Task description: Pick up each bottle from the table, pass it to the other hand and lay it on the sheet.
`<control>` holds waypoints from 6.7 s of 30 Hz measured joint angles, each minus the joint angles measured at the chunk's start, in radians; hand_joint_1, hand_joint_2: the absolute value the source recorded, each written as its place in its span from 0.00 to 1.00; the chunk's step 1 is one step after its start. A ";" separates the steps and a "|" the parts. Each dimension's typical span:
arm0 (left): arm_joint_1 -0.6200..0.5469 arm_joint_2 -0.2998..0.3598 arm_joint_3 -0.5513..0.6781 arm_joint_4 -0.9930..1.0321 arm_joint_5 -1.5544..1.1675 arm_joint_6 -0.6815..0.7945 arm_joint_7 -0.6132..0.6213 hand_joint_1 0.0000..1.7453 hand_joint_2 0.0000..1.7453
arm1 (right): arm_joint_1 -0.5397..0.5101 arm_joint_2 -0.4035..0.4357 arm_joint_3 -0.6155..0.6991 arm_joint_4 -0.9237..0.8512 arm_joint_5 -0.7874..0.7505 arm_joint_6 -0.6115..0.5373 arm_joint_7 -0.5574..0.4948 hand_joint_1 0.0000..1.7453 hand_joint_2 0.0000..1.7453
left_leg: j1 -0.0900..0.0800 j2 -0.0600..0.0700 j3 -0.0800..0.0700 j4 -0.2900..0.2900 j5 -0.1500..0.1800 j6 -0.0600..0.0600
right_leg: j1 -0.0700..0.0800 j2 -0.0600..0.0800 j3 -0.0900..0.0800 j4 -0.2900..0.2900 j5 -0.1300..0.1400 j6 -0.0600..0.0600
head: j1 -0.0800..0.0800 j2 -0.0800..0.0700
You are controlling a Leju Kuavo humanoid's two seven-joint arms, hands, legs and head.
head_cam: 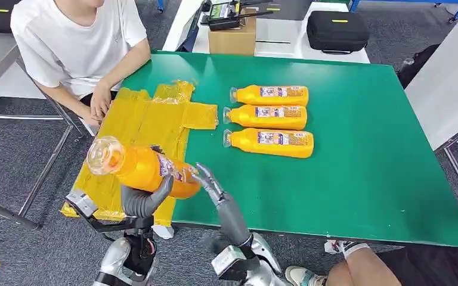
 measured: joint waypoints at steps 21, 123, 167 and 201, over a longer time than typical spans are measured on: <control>-0.118 0.052 -0.026 0.171 -0.943 0.604 0.017 1.00 1.00 | 0.094 -0.031 -0.047 -0.143 0.099 -0.106 0.000 0.00 0.00 | 0.000 -0.001 0.000 0.000 0.000 0.000 | 0.000 -0.001 0.000 0.000 0.000 0.000 | 0.000 0.000; 0.003 0.043 0.162 -0.185 -0.140 -0.066 0.031 0.00 1.00 | -0.381 -0.163 -0.453 0.607 0.674 0.286 0.571 1.00 1.00 | -0.001 0.000 0.005 0.000 0.004 0.001 | -0.001 -0.003 0.004 0.000 0.002 0.001 | 0.000 0.000; 0.063 0.045 -0.106 0.013 -0.273 -0.186 0.038 0.00 1.00 | -0.009 -0.082 -0.476 0.055 0.107 0.353 0.051 1.00 1.00 | -0.002 -0.004 -0.003 0.000 0.003 0.001 | -0.002 -0.004 -0.001 0.000 0.002 0.002 | 0.000 0.000; -0.008 0.048 -0.156 0.044 0.017 -0.278 0.155 1.00 1.00 | -0.116 -0.063 -0.031 0.213 0.204 0.158 0.003 0.00 0.00 | -0.001 -0.003 -0.003 0.000 0.004 0.001 | -0.001 -0.004 -0.003 0.000 0.002 0.002 | 0.000 0.000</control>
